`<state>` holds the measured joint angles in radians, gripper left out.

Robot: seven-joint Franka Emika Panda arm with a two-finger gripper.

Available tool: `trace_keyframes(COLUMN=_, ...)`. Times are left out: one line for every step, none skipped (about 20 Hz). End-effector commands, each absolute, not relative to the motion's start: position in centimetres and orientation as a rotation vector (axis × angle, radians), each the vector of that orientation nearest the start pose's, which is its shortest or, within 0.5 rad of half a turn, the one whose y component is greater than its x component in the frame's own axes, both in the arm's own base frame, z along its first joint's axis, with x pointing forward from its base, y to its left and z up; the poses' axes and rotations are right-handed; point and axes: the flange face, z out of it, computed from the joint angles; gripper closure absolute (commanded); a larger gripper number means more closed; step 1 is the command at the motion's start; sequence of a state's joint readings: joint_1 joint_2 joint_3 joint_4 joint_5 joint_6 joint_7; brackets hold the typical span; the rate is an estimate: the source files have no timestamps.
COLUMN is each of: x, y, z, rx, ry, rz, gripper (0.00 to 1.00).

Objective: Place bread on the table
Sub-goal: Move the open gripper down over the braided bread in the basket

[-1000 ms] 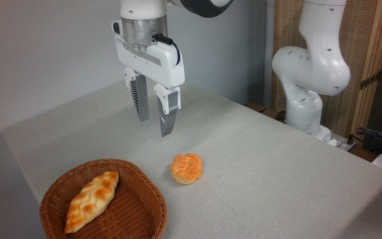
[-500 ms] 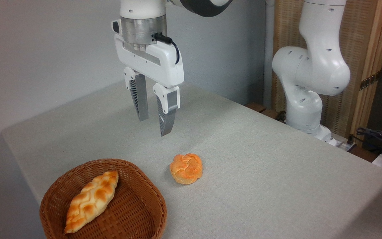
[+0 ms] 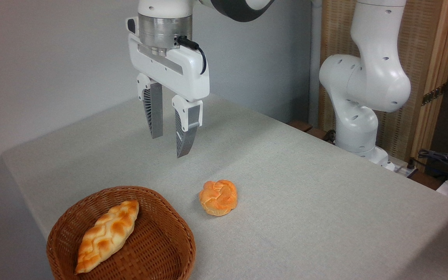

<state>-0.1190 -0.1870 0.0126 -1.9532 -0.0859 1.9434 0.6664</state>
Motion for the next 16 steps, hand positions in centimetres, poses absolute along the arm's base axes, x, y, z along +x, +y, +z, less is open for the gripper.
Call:
trace_keyframes(x=53.0, y=-6.1, z=57.1, rx=-2.965, ry=1.116, rz=-0.365, gripper=0.0)
trace_keyframes(x=53.5, y=-6.2, z=56.9, rx=-2.972, ry=1.106, rz=-0.394, gripper=0.0)
trace_keyframes(x=54.1, y=-6.3, z=56.2, rx=-2.979, ry=1.098, rz=-0.413, gripper=0.0)
trace_keyframes(x=54.7, y=-6.3, z=55.6, rx=-2.981, ry=1.088, rz=-0.436, gripper=0.0)
trace_keyframes(x=55.3, y=-6.4, z=54.8, rx=-2.993, ry=1.077, rz=-0.446, gripper=0.0)
trace_keyframes(x=55.8, y=-6.5, z=54.2, rx=-3.017, ry=1.05, rz=-0.467, gripper=0.0)
trace_keyframes(x=56.3, y=-6.5, z=53.7, rx=-3.048, ry=1.014, rz=-0.502, gripper=0.0)
trace_keyframes(x=56.8, y=-6.5, z=53.3, rx=-3.07, ry=0.976, rz=-0.537, gripper=0.0)
trace_keyframes(x=57.2, y=-6.5, z=52.9, rx=-3.086, ry=0.936, rz=-0.556, gripper=0.0)
trace_keyframes(x=57.7, y=-6.4, z=52.2, rx=-3.099, ry=0.897, rz=-0.559, gripper=0.0)
trace_keyframes(x=58.3, y=-6.3, z=51.3, rx=-3.105, ry=0.869, rz=-0.564, gripper=0.0)
trace_keyframes(x=58.9, y=-6.4, z=50.3, rx=-3.11, ry=0.838, rz=-0.573, gripper=0.0)
trace_keyframes(x=59.7, y=-6.2, z=49.4, rx=-3.126, ry=0.774, rz=-0.602, gripper=0.0)
trace_keyframes(x=60.4, y=-6.2, z=48.6, rx=-3.145, ry=0.695, rz=-0.645, gripper=0.0)
trace_keyframes(x=61.0, y=-6.3, z=48.2, rx=-3.16, ry=0.604, rz=-0.697, gripper=0.0)
trace_keyframes(x=61.4, y=-6.5, z=47.5, rx=-3.167, ry=0.547, rz=-0.723, gripper=0.0)
